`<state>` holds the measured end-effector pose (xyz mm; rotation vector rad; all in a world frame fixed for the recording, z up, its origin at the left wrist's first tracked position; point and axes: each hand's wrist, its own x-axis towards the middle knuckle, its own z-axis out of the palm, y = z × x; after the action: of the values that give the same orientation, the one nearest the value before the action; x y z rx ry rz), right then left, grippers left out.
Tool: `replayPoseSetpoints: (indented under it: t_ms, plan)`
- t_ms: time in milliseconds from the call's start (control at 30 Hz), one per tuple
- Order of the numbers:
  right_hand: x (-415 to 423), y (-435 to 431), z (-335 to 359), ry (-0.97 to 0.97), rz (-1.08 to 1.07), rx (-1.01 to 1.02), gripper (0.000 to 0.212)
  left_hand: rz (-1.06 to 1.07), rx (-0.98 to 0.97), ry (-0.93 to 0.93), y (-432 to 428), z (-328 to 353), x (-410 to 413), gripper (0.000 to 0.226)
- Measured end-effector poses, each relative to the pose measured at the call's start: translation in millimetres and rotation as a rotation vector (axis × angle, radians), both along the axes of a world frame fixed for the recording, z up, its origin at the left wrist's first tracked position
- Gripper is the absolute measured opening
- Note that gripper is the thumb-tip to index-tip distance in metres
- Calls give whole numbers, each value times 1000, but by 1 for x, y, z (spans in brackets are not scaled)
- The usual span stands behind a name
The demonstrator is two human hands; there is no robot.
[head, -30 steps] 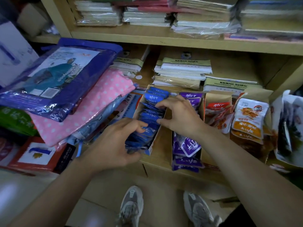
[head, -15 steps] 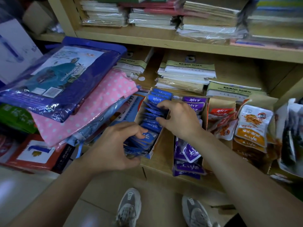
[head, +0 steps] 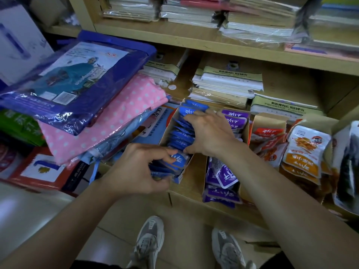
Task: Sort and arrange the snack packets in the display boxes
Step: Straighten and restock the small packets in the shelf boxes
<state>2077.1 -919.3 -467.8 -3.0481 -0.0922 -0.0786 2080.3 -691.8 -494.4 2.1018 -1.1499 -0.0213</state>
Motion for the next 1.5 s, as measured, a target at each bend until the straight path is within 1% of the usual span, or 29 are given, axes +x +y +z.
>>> replayPoseSetpoints:
  t_ms: [67, 167, 267, 400, 533, 667, 833, 967, 1067, 1167, 1267, 1333, 1433, 1500]
  plan:
    - [0, -1, 0, -21, 1, 1, 70, -6, 3, 27, 0, 0, 2, 39]
    - [-1, -7, 1, -65, -6, 76, 58, -13, 7, 37, 2, 0, 2, 39]
    - [-2, -11, -2, -138, -20, 137, 61, -14, 14, 16, 3, 1, 1, 41]
    - [-2, -15, -14, -279, 15, 163, 59, -12, 36, -2, 2, 3, 1, 44]
    - [-4, -16, -17, -369, 53, 215, 58, 1, 59, -9, 1, 3, 4, 47]
    - [-2, -18, -20, -340, 129, 312, 44, 14, 72, 23, 2, 1, 5, 50]
    - [0, -17, -24, -312, 196, 294, 32, -2, 59, 33, 1, 1, 4, 44]
    - [4, -15, -22, -234, 205, 343, 37, -26, 55, 56, 2, 1, 3, 40]
    - [6, -15, -11, -116, 232, 257, 37, -29, 75, 75, 2, 3, 3, 42]
    - [10, -12, 6, -7, 288, 90, 29, -32, 119, 83, 2, 6, 2, 43]
    - [17, -4, 16, 7, 390, -151, 26, -17, 149, 56, 5, 8, -2, 43]
    - [24, 2, 23, -4, 477, -250, 24, -21, 159, 55, 6, 8, -3, 45]
    - [39, 6, 35, 56, 622, -282, 19, -34, 167, 83, 7, 9, -1, 48]
    - [50, 10, 40, 154, 687, -264, 28, -47, 158, 96, 8, 9, 1, 49]
